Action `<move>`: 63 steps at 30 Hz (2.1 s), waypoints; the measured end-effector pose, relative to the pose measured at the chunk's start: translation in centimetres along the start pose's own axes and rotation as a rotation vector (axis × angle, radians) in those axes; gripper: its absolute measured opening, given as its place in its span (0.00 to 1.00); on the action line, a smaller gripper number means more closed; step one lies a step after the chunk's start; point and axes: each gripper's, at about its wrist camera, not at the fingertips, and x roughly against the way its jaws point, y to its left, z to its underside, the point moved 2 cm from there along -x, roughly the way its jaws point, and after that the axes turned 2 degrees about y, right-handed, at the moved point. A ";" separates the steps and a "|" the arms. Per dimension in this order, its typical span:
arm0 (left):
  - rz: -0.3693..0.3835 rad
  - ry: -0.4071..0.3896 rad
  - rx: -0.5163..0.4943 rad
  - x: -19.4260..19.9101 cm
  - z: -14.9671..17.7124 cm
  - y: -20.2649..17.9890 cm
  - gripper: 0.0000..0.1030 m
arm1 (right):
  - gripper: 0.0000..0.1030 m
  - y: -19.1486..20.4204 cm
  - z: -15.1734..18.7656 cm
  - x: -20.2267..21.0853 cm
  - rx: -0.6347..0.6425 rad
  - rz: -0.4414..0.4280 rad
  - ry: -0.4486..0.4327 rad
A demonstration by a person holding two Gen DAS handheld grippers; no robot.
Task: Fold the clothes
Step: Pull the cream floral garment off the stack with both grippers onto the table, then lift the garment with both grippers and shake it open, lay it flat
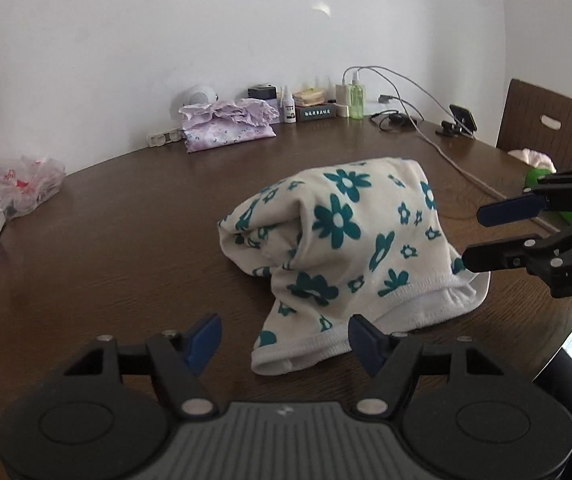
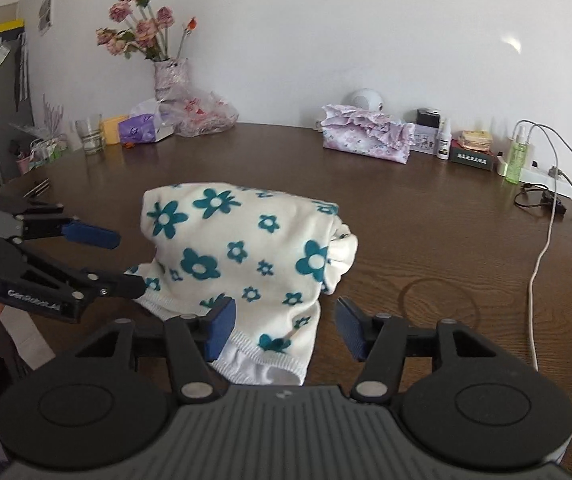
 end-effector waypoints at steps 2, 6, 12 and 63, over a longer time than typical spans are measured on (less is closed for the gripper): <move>-0.015 0.021 -0.018 -0.7 0.4 0.1 0.64 | 0.55 0.7 0.7 -0.5 0.050 0.003 0.023; 0.011 0.046 -0.020 -0.9 0.9 1.2 0.59 | 0.38 0.4 1.4 -1.0 0.049 0.025 0.048; 0.005 0.045 0.070 -0.6 0.9 3.5 0.35 | 0.29 -0.4 2.2 -1.6 0.019 0.065 0.070; -0.199 -1.000 -0.092 28.0 -27.1 6.4 0.03 | 0.01 3.2 -30.9 29.2 0.451 0.262 -0.613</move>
